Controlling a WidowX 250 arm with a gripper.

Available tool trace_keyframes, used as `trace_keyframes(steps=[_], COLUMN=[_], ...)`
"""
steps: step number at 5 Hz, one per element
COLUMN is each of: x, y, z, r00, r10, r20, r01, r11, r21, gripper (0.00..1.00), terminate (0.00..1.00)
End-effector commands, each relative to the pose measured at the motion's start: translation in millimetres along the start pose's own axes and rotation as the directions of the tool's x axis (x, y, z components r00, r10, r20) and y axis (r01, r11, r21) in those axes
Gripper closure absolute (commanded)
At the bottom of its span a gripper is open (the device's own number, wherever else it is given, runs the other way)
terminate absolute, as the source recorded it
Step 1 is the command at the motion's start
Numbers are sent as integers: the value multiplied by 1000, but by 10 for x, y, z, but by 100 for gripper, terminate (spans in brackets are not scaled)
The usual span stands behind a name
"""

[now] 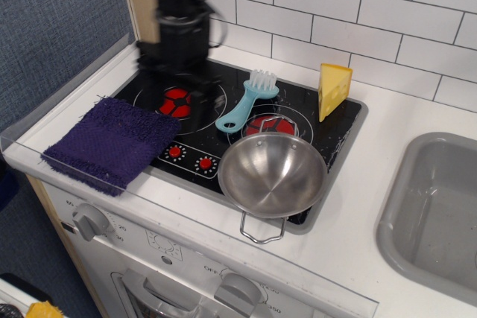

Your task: Move the spoon with the robot and palce it on the blue cloth.

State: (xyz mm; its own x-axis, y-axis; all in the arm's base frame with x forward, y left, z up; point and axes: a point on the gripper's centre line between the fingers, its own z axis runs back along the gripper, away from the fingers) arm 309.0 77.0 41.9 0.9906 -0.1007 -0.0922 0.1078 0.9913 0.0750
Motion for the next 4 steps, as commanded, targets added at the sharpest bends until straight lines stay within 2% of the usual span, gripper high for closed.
trace_keyframes(steps=[1, 3, 4], x=[654, 647, 649], y=[-275, -397, -340], z=[168, -41, -172], r00=[992, 994, 996], r10=[-63, -77, -66], r20=[108, 73, 60], r01=[64, 78, 65], r11=[998, 997, 998], r21=[-6, -12, 18], gripper=[0, 0, 0], terminate=[0, 0, 0])
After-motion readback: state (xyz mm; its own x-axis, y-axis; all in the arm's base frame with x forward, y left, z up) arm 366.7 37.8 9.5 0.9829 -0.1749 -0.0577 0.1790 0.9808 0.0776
